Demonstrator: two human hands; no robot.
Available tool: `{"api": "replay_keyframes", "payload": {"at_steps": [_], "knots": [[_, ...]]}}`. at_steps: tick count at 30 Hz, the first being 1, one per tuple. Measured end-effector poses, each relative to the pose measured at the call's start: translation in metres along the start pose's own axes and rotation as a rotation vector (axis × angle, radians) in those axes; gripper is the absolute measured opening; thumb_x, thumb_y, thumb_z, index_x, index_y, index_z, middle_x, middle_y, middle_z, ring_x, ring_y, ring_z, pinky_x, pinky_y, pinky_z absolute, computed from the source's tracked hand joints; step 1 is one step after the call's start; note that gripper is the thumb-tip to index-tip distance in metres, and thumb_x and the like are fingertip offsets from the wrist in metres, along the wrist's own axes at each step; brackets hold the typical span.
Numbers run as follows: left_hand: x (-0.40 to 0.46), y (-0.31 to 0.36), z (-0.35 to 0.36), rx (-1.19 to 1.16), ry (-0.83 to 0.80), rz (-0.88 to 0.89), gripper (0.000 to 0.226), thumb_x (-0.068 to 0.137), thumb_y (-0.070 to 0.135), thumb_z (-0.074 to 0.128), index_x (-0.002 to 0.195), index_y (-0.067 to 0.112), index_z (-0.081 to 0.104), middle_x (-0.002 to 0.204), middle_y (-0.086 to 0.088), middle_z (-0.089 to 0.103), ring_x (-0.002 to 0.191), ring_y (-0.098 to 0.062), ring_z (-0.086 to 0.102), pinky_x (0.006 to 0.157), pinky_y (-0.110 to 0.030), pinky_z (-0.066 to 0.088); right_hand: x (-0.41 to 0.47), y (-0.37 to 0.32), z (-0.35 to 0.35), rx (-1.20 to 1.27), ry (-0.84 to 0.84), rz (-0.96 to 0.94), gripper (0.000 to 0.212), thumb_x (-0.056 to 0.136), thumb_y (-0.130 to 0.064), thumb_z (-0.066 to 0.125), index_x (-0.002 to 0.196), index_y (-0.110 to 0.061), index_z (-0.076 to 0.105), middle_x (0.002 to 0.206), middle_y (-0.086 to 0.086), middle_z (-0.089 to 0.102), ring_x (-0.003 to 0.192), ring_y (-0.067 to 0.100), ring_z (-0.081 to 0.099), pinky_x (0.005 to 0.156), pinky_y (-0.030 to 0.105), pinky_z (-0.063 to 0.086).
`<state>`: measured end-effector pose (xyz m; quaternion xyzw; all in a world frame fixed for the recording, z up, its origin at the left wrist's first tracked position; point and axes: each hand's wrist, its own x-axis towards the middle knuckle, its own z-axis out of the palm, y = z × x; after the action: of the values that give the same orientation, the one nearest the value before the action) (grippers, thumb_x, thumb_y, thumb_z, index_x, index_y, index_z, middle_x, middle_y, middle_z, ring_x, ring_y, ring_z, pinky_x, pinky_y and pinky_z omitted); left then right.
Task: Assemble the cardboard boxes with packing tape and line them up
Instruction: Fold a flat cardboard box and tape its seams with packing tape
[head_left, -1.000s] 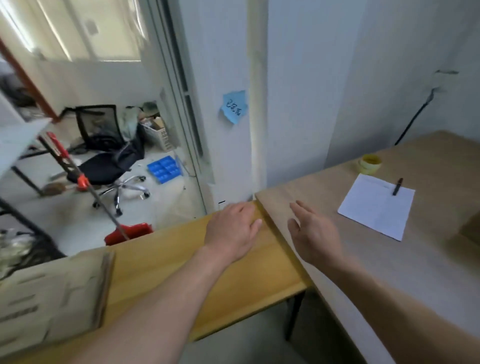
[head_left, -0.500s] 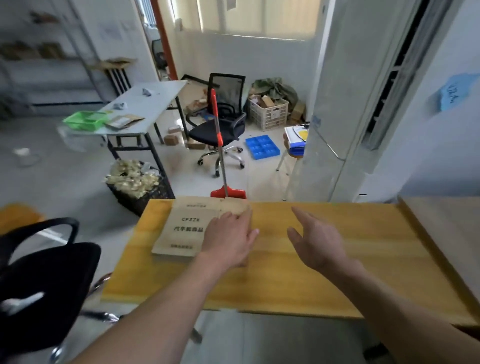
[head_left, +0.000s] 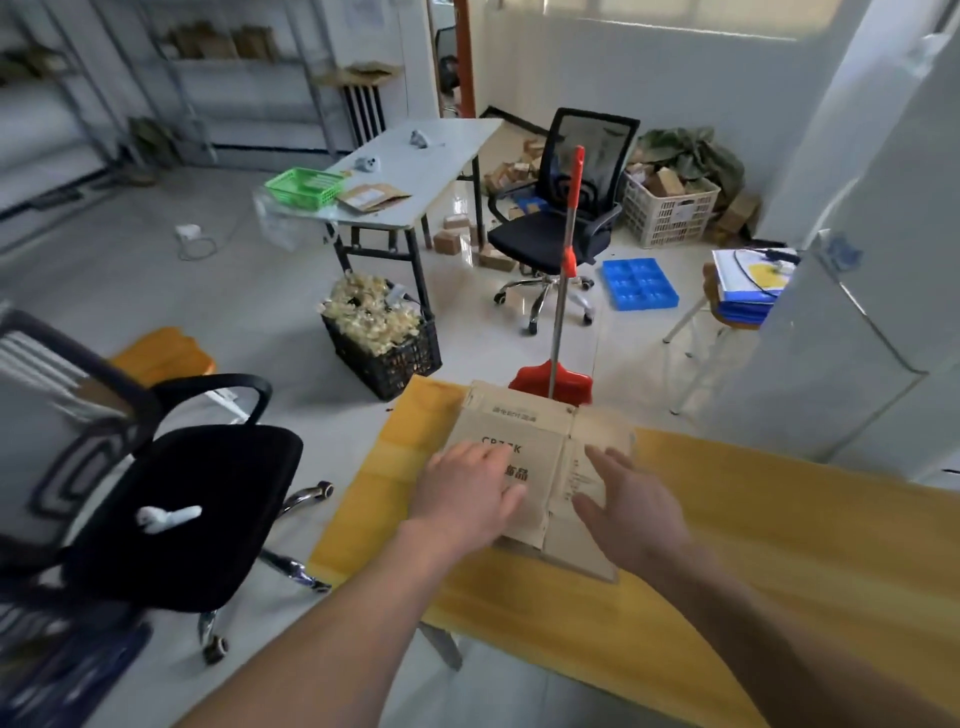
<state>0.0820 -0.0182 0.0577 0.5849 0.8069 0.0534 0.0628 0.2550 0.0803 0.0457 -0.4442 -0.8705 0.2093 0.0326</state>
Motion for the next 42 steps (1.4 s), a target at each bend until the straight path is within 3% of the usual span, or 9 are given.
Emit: {"api": "replay_keyframes", "payload": {"at_steps": [3, 7, 13, 19, 25, 29, 33, 36, 42], "knots": [[0.015, -0.013, 0.006, 0.007, -0.114, -0.046, 0.061, 0.093, 0.058, 0.047, 0.144, 0.027, 0.035, 0.154, 0.005, 0.033, 0.142, -0.019, 0.027, 0.111, -0.044, 0.034, 0.018, 0.007, 0.019, 0.008, -0.097, 0.044, 0.081, 0.087, -0.052, 0.059, 0.153, -0.034, 0.016, 0.153, 0.003, 0.031, 0.133, 0.028, 0.042, 0.097, 0.040, 0.047], [0.027, -0.030, 0.025, -0.037, -0.403, -0.120, 0.094, 0.078, 0.063, 0.068, 0.152, 0.035, 0.016, 0.163, 0.006, -0.010, 0.150, -0.030, -0.007, 0.117, -0.056, 0.021, 0.030, 0.026, 0.052, -0.038, -0.270, 0.147, 0.113, 0.070, -0.066, 0.066, 0.152, -0.042, -0.008, 0.164, 0.004, -0.011, 0.150, 0.036, 0.005, 0.114, 0.052, 0.030], [0.045, -0.058, 0.064, -0.024, -0.536, -0.077, 0.110, 0.071, 0.051, 0.080, 0.152, 0.038, 0.006, 0.158, 0.004, -0.030, 0.146, -0.038, -0.021, 0.116, -0.063, 0.016, 0.030, 0.033, 0.089, -0.047, -0.263, 0.242, 0.127, 0.057, -0.066, 0.075, 0.147, -0.044, -0.012, 0.159, 0.003, -0.026, 0.145, 0.040, 0.018, 0.106, 0.058, 0.040], [0.053, -0.093, 0.089, 0.008, -0.568, 0.063, 0.109, 0.076, 0.041, 0.080, 0.154, 0.037, 0.003, 0.156, 0.006, -0.034, 0.147, -0.035, -0.019, 0.119, -0.053, 0.023, 0.020, 0.012, 0.110, -0.074, -0.172, 0.307, 0.108, 0.073, -0.054, 0.073, 0.152, -0.036, 0.002, 0.161, 0.001, -0.021, 0.146, 0.032, 0.018, 0.103, 0.037, 0.047], [0.053, -0.123, 0.086, -0.045, -0.445, 0.175, 0.094, 0.080, 0.041, 0.070, 0.154, 0.036, 0.011, 0.161, 0.006, -0.021, 0.150, -0.029, -0.010, 0.119, -0.048, 0.024, 0.000, -0.007, 0.116, 0.044, -0.176, 0.375, 0.101, 0.076, -0.061, 0.061, 0.154, -0.040, 0.001, 0.161, -0.007, -0.016, 0.147, 0.030, 0.011, 0.116, 0.040, 0.034], [0.065, -0.123, 0.050, -0.259, -0.241, 0.323, 0.061, 0.076, 0.049, 0.051, 0.134, 0.031, 0.056, 0.159, 0.001, 0.025, 0.147, -0.022, 0.019, 0.120, -0.035, 0.021, -0.018, -0.014, 0.094, 0.284, 0.007, 0.404, 0.086, 0.076, -0.069, 0.029, 0.154, -0.035, 0.020, 0.160, -0.008, 0.010, 0.142, 0.020, 0.023, 0.117, 0.037, 0.029], [0.094, -0.077, 0.001, -0.456, 0.023, 0.458, 0.024, 0.087, 0.019, 0.071, 0.110, 0.023, 0.074, 0.124, 0.004, 0.059, 0.120, -0.015, 0.050, 0.107, -0.029, 0.043, -0.023, -0.016, 0.052, 0.470, 0.392, 0.430, 0.053, 0.089, -0.047, 0.035, 0.128, -0.025, 0.062, 0.118, -0.008, 0.063, 0.109, 0.011, 0.058, 0.089, 0.021, 0.047], [0.120, -0.011, -0.038, -0.592, 0.177, 0.460, 0.012, 0.082, 0.018, 0.077, 0.093, 0.017, 0.078, 0.096, 0.004, 0.055, 0.088, -0.012, 0.055, 0.079, -0.015, 0.045, -0.022, -0.009, -0.004, 0.426, 0.539, 0.620, 0.022, 0.096, -0.026, 0.045, 0.089, -0.018, 0.064, 0.083, 0.000, 0.068, 0.082, 0.024, 0.064, 0.071, 0.037, 0.053], [0.132, 0.114, -0.075, -0.674, 0.038, 0.329, 0.019, 0.086, 0.017, 0.072, 0.105, 0.017, 0.072, 0.113, -0.005, 0.055, 0.100, -0.016, 0.055, 0.086, -0.023, 0.046, -0.069, 0.031, -0.101, 0.502, 0.635, 0.882, 0.020, 0.095, -0.018, 0.045, 0.085, -0.009, 0.060, 0.079, 0.014, 0.066, 0.071, 0.030, 0.063, 0.063, 0.042, 0.054]]}}
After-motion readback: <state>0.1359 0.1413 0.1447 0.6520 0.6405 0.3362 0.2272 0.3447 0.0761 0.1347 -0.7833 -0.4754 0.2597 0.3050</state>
